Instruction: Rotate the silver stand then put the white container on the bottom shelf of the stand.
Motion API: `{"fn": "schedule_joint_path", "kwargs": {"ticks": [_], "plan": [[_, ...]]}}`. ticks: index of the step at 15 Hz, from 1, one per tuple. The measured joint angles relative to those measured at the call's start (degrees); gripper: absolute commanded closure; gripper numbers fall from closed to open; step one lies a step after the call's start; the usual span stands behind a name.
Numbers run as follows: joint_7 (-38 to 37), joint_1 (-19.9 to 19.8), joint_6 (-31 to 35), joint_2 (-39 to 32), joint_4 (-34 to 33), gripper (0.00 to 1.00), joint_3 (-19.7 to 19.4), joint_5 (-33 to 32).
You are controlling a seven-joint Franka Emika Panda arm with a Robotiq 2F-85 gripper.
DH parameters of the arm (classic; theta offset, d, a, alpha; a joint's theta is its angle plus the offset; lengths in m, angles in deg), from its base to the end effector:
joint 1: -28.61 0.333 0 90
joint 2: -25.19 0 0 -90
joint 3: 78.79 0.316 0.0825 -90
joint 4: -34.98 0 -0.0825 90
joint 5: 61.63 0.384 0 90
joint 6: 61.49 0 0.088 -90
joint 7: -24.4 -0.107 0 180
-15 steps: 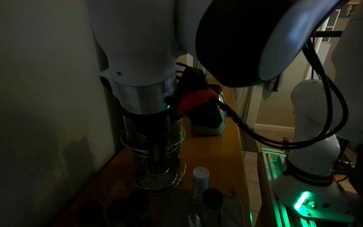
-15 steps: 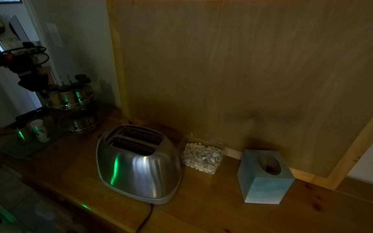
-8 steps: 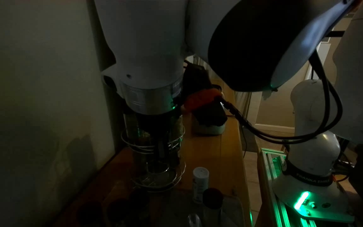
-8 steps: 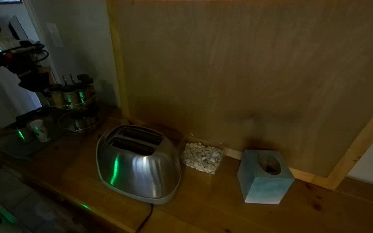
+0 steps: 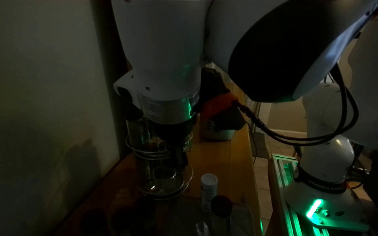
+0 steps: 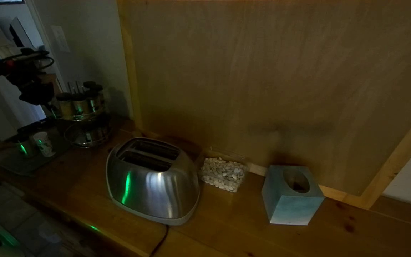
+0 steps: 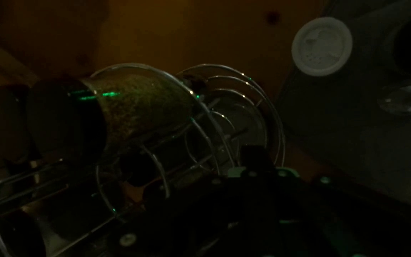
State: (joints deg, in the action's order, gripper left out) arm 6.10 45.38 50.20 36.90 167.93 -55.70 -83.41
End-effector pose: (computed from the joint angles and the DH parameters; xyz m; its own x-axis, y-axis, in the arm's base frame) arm 0.3677 0.2779 0.4089 0.8657 0.4938 -0.0819 0.4768 -0.7640 0.4347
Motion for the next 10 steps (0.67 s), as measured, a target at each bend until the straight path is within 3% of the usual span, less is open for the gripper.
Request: {"fn": "schedule_joint_path", "kwargs": {"ticks": [10], "plan": [[0.86,-0.11,-3.76,2.05,2.02,1.0,-0.1,-3.8]]}}
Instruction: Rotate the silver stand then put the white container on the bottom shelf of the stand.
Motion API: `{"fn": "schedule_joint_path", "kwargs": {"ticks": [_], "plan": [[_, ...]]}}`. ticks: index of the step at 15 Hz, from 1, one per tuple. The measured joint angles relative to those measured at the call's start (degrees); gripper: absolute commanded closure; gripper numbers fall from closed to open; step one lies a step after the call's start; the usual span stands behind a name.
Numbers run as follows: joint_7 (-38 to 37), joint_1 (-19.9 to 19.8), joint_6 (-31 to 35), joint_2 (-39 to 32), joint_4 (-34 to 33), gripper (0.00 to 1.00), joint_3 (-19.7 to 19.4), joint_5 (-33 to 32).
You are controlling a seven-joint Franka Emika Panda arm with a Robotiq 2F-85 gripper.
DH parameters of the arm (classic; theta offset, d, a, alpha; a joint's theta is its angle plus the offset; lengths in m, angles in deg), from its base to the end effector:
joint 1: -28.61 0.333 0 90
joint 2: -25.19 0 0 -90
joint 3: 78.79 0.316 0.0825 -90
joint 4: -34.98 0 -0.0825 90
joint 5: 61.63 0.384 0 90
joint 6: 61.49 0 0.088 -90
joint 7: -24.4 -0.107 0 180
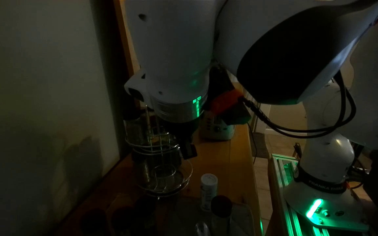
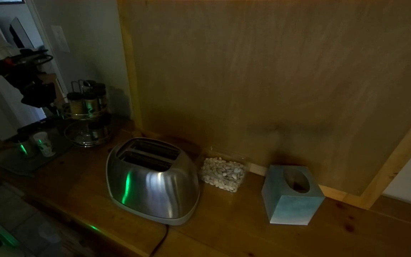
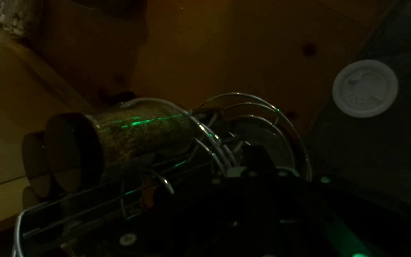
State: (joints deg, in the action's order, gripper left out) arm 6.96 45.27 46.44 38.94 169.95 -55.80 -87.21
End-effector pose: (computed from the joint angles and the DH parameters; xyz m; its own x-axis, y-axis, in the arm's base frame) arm 0.3596 0.2590 0.4075 0.8583 0.4944 -0.1373 0.4888 -0.7064 0.5119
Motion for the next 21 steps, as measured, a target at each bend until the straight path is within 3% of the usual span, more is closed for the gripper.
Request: {"fn": "schedule_joint_path", "kwargs": {"ticks": [11,21], "plan": [[0.96,-0.12,-5.34,0.3,2.69,1.0,-0.57,-0.11],[-4.65,-2.88,-5.3,0.21,2.93,1.0,-3.29,-0.91]]}}
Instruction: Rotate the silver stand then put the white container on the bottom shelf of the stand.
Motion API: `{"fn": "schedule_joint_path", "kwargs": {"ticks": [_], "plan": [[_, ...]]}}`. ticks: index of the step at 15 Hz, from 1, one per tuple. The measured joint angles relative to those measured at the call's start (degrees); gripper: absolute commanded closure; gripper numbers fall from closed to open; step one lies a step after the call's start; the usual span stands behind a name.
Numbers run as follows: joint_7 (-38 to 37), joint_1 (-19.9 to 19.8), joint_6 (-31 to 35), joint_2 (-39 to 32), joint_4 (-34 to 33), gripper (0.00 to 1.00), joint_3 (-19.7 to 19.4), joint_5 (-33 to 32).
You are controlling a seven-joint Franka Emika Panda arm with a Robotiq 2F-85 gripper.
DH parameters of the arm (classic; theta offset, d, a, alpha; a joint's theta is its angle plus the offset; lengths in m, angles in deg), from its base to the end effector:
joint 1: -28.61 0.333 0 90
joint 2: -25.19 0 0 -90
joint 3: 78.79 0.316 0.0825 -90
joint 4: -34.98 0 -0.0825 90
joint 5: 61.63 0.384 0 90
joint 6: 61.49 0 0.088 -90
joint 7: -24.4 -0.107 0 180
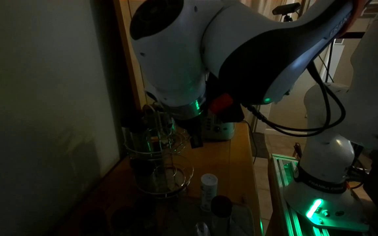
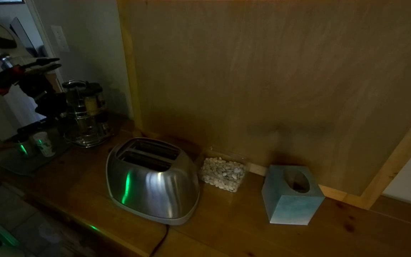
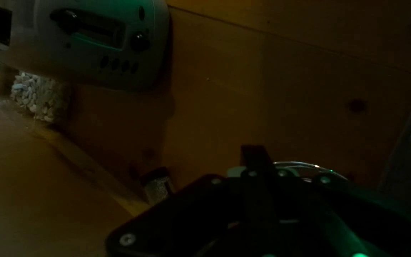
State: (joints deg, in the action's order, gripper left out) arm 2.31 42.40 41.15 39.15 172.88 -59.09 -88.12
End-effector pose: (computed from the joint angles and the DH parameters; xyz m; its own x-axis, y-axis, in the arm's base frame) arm 0.3685 0.1987 0.3866 0.9340 0.2910 -0.2073 0.3572 -0.7498 0.5570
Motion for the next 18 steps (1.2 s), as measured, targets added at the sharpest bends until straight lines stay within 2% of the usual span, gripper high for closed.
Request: {"fn": "schedule_joint_path", "kwargs": {"ticks": [8,9,10,18], "plan": [[-1.11,-0.9,0.39,-0.55,0.0,1.0,-0.46,-0.3],[-1.09,-0.9,0.38,-0.55,0.0,0.74,-0.46,-0.3],[-1.06,-0.9,0.28,-0.55,0.0,0.73,-0.46,-0.3],[0.15,-0.89,-5.02,-0.31,-0.39,0.18,-0.7,1.45]]}}
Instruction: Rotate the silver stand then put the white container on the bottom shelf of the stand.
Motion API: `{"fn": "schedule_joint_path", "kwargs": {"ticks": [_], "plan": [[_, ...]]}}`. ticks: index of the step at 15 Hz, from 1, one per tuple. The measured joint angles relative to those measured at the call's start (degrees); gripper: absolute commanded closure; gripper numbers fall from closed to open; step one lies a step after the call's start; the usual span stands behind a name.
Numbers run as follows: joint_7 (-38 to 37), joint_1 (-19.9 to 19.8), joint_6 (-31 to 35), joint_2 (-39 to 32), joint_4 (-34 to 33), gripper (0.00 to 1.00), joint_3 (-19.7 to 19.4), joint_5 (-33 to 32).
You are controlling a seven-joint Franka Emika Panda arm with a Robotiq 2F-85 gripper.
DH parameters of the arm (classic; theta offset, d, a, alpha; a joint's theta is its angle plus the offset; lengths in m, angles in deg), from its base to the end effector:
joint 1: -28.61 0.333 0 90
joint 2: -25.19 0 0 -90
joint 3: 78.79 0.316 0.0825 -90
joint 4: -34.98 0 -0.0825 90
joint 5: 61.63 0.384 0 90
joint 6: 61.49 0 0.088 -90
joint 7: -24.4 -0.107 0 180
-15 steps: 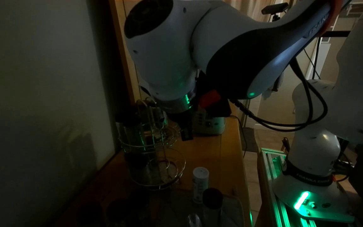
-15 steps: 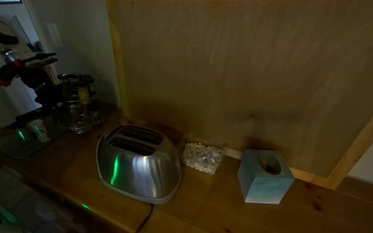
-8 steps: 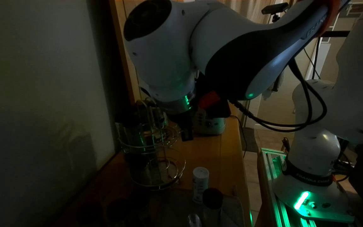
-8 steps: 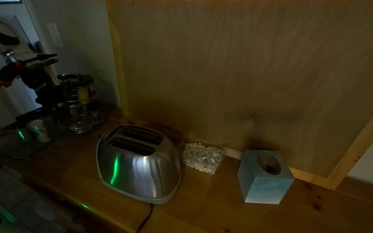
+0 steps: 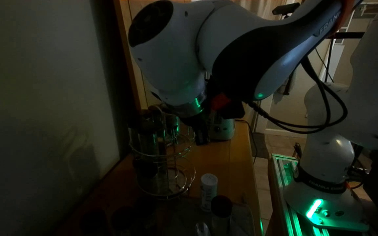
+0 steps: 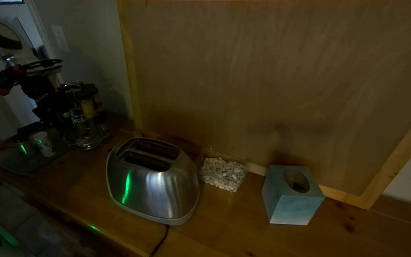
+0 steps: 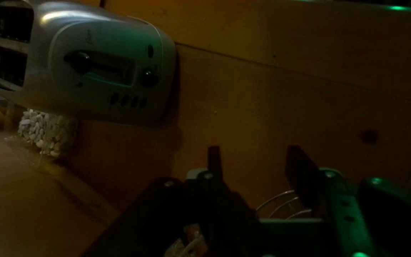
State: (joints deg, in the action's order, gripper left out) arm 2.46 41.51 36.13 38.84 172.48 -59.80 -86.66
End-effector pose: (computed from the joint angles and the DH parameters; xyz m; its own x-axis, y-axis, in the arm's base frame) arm 0.3668 0.1815 0.3845 0.9376 0.2105 -0.2768 0.3355 -0.7568 0.5610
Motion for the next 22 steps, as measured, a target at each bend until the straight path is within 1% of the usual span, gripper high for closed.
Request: {"fn": "schedule_joint_path", "kwargs": {"ticks": [2,3,8,10,12,19,22], "plan": [[1.37,0.03,-1.89,0.48,-0.43,0.05,-0.62,3.62],[2.2,0.04,-2.66,0.92,-0.58,0.01,-1.08,5.84],[7.13,0.06,-3.6,5.0,-0.37,0.0,-4.7,19.6],[9.02,0.06,-2.4,7.11,0.59,0.0,-6.13,24.52],[10.64,0.08,0.98,9.59,2.73,0.0,-6.97,28.85],[10.78,0.01,1.33,9.84,3.35,0.0,-6.68,29.11],[10.78,0.54,2.23,9.19,4.29,0.0,-5.23,29.37]]}}
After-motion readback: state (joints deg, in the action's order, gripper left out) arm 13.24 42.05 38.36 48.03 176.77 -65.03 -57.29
